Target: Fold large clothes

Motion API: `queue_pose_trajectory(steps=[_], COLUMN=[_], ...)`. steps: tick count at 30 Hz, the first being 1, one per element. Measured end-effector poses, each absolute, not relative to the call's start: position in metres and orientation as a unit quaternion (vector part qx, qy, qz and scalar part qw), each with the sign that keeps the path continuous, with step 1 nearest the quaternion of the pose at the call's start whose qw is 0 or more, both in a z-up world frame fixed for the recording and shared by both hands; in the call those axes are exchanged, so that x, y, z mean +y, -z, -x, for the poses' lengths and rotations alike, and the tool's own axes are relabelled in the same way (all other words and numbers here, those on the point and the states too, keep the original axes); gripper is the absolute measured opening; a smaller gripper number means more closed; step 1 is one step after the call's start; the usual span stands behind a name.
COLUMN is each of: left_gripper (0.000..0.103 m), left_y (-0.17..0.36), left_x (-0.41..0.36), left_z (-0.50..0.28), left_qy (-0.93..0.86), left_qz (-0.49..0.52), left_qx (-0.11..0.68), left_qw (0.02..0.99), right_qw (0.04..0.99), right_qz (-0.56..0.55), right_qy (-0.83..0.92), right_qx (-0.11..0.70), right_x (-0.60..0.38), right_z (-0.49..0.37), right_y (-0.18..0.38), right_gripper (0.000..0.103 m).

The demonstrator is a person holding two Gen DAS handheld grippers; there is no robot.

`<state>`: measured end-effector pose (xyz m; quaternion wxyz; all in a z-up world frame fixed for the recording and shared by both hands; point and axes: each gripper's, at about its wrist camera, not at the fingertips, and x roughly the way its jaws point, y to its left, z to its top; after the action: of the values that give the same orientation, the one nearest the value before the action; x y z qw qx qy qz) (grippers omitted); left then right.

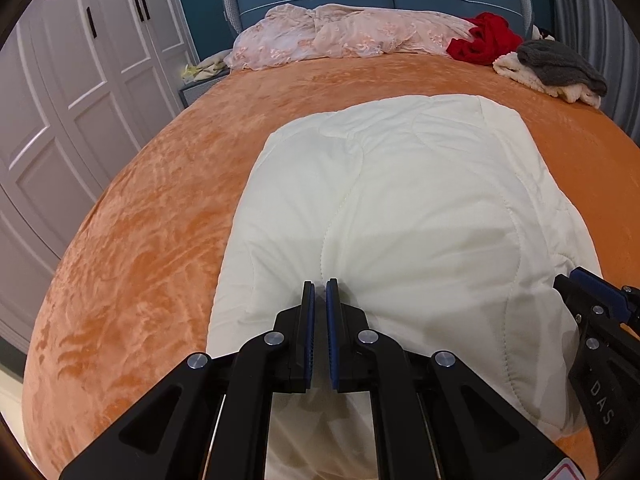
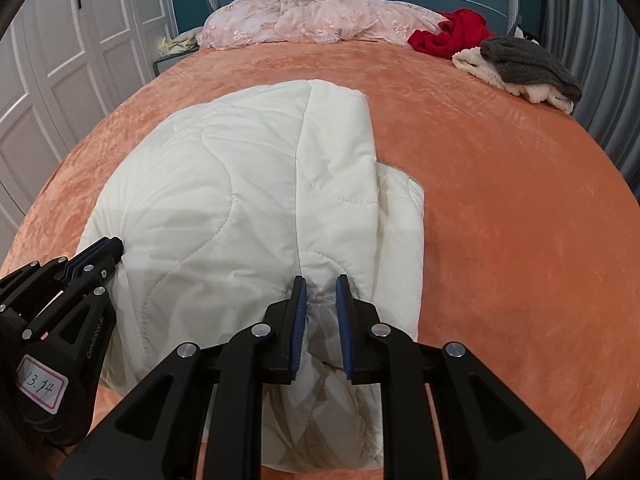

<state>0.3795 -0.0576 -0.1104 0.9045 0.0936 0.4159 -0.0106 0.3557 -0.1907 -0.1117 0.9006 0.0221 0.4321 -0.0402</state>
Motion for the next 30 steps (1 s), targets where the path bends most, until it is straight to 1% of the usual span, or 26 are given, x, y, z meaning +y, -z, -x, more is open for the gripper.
queue_pose_trajectory(steps=[8, 9, 11, 12, 13, 15, 16, 17, 18, 19, 20, 25, 30], left_gripper=[0.005, 0.005, 0.006, 0.007, 0.009, 0.022, 0.032, 0.038, 0.041, 0.047, 0.049, 0.050, 0.050], left_y=[0.108, 0.106, 0.100, 0.095, 0.091, 0.083, 0.079, 0.076, 0.074, 0.072, 0.071, 0.069, 0.074], left_x=[-0.056, -0.054, -0.051, -0.048, -0.046, -0.043, -0.040, -0.039, -0.039, -0.038, -0.038, -0.039, -0.037], left_z=[-0.368, -0.364, -0.354, -0.347, -0.339, -0.319, -0.308, -0.294, -0.285, -0.271, -0.262, -0.203, -0.162], left_qy=[0.009, 0.011, 0.016, 0.018, 0.021, 0.024, 0.024, 0.022, 0.021, 0.017, 0.014, 0.005, 0.003], left_qz=[-0.095, -0.091, -0.083, -0.076, -0.067, -0.054, -0.049, -0.047, -0.048, -0.050, -0.052, -0.064, -0.062], left_qx=[0.425, 0.431, 0.439, 0.445, 0.450, 0.460, 0.463, 0.466, 0.466, 0.468, 0.470, 0.480, 0.492], left_qw=[0.900, 0.898, 0.894, 0.892, 0.890, 0.886, 0.884, 0.883, 0.883, 0.882, 0.881, 0.875, 0.869], right_qw=[0.899, 0.898, 0.899, 0.900, 0.900, 0.898, 0.897, 0.895, 0.894, 0.894, 0.893, 0.891, 0.888], right_qz=[-0.026, -0.028, -0.029, -0.030, -0.035, -0.051, -0.054, -0.054, -0.054, -0.056, -0.059, -0.066, -0.065], right_qy=[0.044, 0.045, 0.053, 0.056, 0.058, 0.054, 0.055, 0.059, 0.063, 0.066, 0.067, 0.071, 0.075], right_qx=[0.436, 0.437, 0.435, 0.432, 0.431, 0.434, 0.436, 0.438, 0.439, 0.441, 0.442, 0.444, 0.449], right_x=[-0.191, -0.191, -0.193, -0.194, -0.196, -0.198, -0.199, -0.198, -0.199, -0.199, -0.199, -0.197, -0.196], right_z=[-0.345, -0.342, -0.325, -0.318, -0.305, -0.277, -0.266, -0.251, -0.241, -0.221, -0.208, -0.149, -0.108], right_y=[0.106, 0.105, 0.096, 0.091, 0.084, 0.074, 0.070, 0.068, 0.066, 0.063, 0.062, 0.058, 0.060], right_gripper=[0.016, 0.019, 0.029, 0.041, 0.054, 0.063, 0.064, 0.065, 0.070, 0.072, 0.073, 0.080, 0.081])
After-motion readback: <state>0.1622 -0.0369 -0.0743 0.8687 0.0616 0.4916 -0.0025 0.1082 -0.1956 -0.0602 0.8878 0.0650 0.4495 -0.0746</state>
